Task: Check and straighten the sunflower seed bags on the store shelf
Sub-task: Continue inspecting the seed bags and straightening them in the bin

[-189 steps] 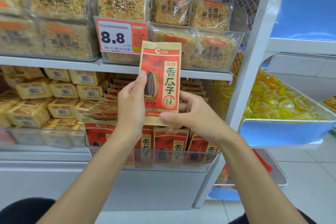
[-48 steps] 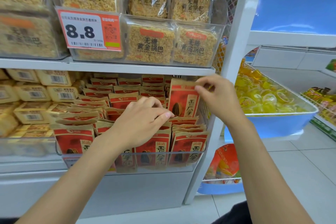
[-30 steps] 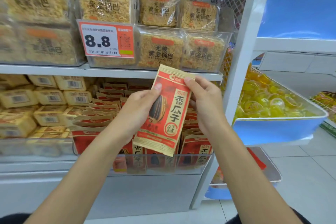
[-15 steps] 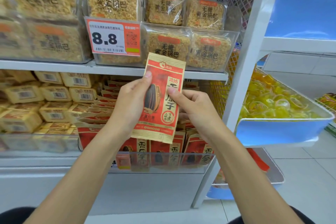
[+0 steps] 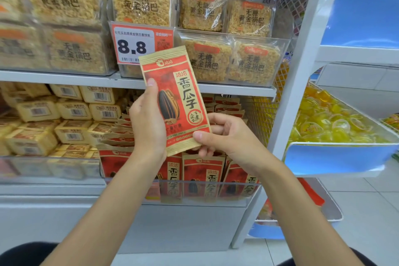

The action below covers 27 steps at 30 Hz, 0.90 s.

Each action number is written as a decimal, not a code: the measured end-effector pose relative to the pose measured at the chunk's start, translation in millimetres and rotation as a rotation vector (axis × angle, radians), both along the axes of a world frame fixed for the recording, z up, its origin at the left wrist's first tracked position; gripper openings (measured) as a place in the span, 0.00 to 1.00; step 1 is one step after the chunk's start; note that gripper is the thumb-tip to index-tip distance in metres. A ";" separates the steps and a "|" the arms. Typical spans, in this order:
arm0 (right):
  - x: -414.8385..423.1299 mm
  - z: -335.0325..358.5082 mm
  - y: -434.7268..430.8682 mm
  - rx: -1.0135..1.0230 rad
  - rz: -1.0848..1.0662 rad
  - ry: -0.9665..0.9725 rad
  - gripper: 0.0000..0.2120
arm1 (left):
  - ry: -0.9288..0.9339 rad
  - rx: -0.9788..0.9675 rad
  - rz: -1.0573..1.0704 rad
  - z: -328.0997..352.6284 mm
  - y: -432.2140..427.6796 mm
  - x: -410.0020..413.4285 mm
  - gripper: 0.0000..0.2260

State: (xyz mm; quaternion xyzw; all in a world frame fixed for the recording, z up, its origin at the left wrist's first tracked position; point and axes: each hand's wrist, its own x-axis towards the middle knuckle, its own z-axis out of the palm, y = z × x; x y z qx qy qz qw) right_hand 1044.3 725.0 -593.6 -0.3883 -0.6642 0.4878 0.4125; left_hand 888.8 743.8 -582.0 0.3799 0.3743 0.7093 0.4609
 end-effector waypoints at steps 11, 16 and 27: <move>-2.9 4.9 -3.7 0.293 -0.073 -0.004 0.25 | 0.263 0.234 0.035 3.7 -0.4 -4.1 0.19; 1.1 9.3 -9.0 0.225 -0.005 -0.084 0.29 | 0.257 0.195 -0.124 4.6 -7.6 3.8 0.21; 4.6 3.0 -2.4 0.128 -0.176 0.027 0.29 | 0.176 0.156 -0.282 1.0 -10.9 10.3 0.11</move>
